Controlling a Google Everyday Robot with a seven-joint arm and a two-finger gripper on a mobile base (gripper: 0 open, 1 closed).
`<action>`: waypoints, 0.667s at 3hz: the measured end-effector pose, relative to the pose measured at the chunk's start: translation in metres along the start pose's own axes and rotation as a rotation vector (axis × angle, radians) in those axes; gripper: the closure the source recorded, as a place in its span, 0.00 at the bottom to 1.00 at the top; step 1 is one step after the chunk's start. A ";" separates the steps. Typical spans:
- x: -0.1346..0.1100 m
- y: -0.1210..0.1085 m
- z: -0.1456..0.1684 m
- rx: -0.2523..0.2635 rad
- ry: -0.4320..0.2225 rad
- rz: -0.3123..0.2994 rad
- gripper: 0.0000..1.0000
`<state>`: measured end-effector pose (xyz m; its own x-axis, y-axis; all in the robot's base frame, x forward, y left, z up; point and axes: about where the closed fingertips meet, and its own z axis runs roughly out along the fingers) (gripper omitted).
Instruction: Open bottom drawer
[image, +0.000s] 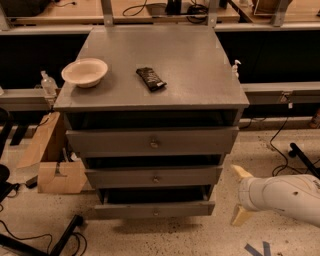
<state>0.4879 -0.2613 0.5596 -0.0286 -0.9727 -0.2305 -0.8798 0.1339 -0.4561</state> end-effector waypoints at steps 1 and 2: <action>0.003 0.035 0.069 -0.064 -0.060 0.008 0.00; 0.003 0.035 0.069 -0.064 -0.060 0.008 0.00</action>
Offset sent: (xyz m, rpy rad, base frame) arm 0.0065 0.0094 -0.0490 0.0358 0.0245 0.0285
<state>0.4903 -0.2462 0.4836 -0.0089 -0.9583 -0.2855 -0.9084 0.1271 -0.3983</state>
